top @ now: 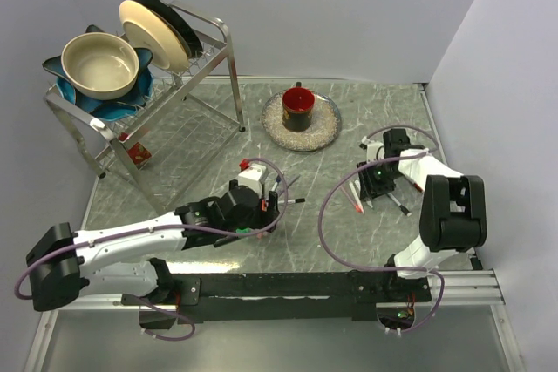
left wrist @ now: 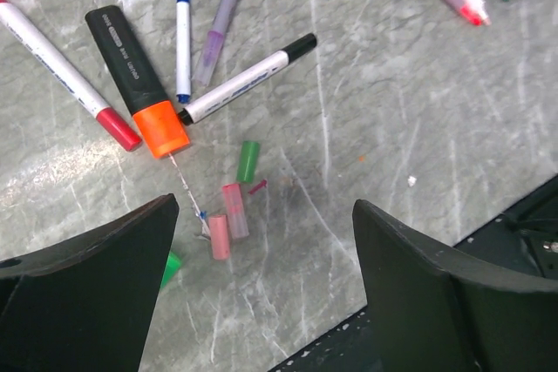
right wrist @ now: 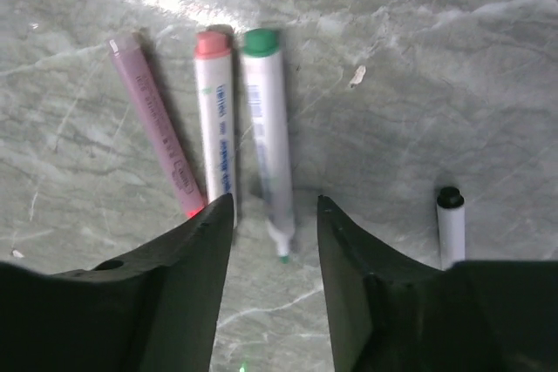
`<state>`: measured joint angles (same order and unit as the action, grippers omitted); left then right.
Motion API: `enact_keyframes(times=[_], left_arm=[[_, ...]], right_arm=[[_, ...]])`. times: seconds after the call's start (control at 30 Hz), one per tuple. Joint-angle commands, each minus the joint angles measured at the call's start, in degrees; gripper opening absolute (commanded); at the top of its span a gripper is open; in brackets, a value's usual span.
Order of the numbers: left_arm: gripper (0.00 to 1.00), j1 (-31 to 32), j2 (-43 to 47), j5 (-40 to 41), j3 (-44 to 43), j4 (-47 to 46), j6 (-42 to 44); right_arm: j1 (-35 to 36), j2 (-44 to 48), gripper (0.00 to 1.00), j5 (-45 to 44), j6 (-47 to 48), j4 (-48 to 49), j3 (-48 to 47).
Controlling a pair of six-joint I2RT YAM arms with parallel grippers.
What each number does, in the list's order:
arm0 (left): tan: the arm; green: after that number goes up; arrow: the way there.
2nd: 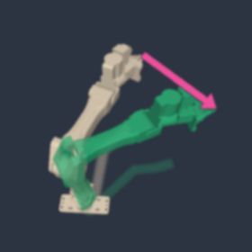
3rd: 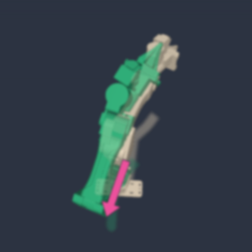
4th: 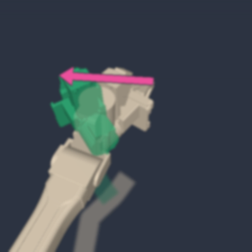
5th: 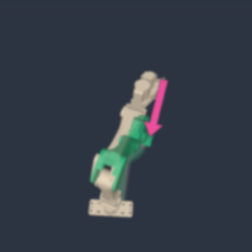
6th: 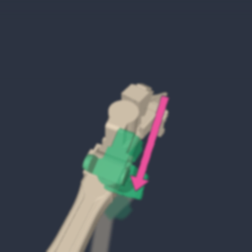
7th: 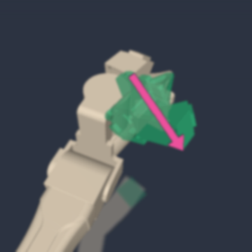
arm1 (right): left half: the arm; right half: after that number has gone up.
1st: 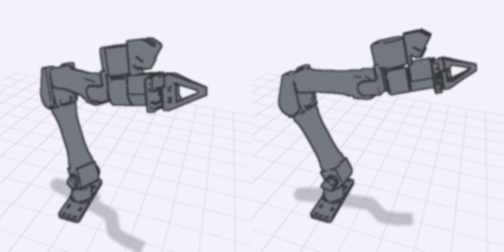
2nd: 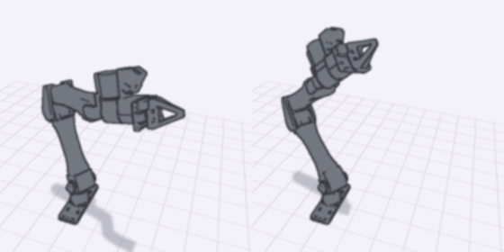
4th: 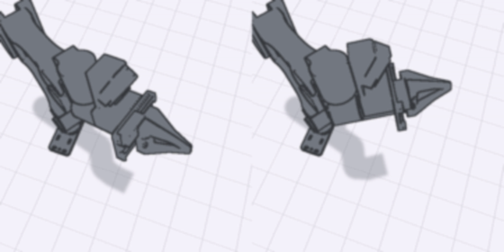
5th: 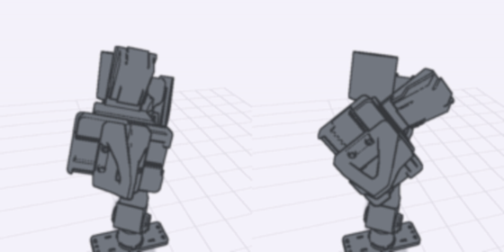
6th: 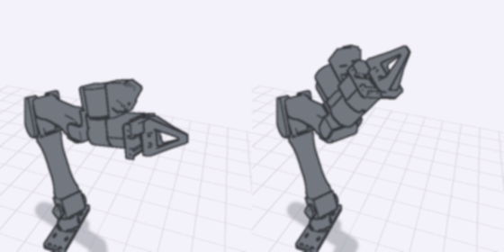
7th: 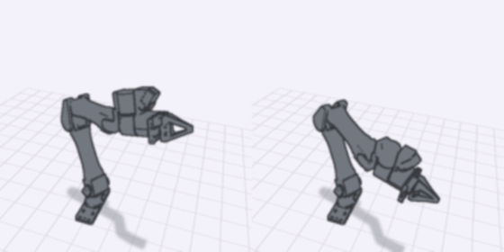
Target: Open the pen caps
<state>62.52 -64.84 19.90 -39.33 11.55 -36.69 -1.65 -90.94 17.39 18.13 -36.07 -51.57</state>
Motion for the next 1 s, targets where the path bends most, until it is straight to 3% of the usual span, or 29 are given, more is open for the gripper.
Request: enact_keyframes(times=[0.0, 0.2, 0.5, 0.7, 0.9, 0.97], left_arm=[[0.89, 0.2, 4.0, -1.4, 1.8, -3.9, 0.0], [0.95, 0.1, 7.8, -1.0, 4.8, -5.7, 1.5], [0.96, -1.7, 9.1, -3.3, 8.2, -9.3, 3.8], [0.96, -2.6, 8.3, -4.7, 8.6, -10.0, 4.4], [0.96, -3.4, 7.4, -5.7, 8.5, -10.5, 4.5], [0.97, -3.5, 7.3, -6.0, 8.5, -10.7, 4.2]], right_arm=[[-1.2, 6.2, 0.54, 0.3, 1.9, -0.8, -2.5], [-7.7, 10.0, 0.57, 0.4, 5.9, -1.2, -4.7], [-8.7, -1.3, 0.59, -7.5, 21.1, -6.8, -7.8], [-8.5, -5.1, 0.58, -11.2, 20.8, -3.3, -5.5], [-7.2, -6.2, 0.47, -13.9, 20.5, -0.9, -2.8], [-6.9, -6.5, 0.36, -14.3, 20.1, -0.6, -2.0]])
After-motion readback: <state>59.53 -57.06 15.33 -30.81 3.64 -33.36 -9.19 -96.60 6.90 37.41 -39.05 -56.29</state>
